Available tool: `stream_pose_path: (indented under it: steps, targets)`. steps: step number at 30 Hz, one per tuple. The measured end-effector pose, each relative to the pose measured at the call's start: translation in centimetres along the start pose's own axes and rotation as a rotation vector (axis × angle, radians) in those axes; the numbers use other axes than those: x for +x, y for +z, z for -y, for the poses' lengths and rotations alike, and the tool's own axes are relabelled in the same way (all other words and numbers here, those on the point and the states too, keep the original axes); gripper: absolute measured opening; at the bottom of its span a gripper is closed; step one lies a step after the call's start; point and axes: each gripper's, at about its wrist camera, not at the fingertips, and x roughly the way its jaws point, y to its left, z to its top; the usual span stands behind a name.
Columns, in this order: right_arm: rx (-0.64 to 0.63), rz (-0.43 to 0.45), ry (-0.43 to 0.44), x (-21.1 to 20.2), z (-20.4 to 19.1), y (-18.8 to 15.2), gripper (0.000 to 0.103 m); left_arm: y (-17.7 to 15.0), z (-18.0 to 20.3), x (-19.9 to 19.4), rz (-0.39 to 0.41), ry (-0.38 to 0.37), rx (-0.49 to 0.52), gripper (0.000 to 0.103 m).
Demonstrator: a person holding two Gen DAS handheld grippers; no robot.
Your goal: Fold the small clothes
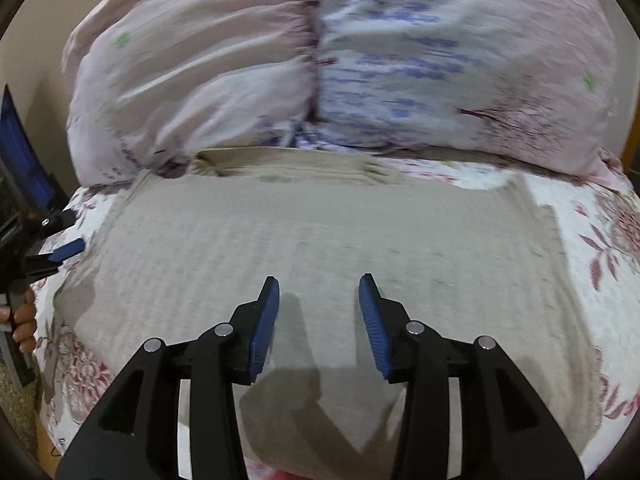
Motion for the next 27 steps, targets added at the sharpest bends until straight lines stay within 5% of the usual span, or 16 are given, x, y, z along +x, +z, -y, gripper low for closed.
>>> stream_pose_path:
  steps: [10,15,18,22,27]
  targets:
    - [-0.062,-0.019,-0.042,2.2,-2.3,-0.5,0.054,0.1,-0.6,1.8,-0.059,-0.072,-0.087,0.079]
    - [-0.06,-0.016,-0.031,2.1,-2.2,-0.5,0.054,-0.2,-0.1,2.4,-0.072,-0.072,-0.083,0.069]
    - [-0.063,-0.011,-0.03,2.1,-2.2,-0.5,0.054,-0.3,-0.2,2.6,-0.076,-0.071,-0.09,0.059]
    - [-0.063,-0.012,-0.028,2.1,-2.2,-0.6,0.055,-0.6,-0.2,3.3,-0.115,-0.051,-0.087,0.028]
    - [-0.064,-0.009,-0.027,2.0,-2.2,-0.6,0.055,-0.6,0.7,3.2,-0.112,-0.049,-0.066,0.021]
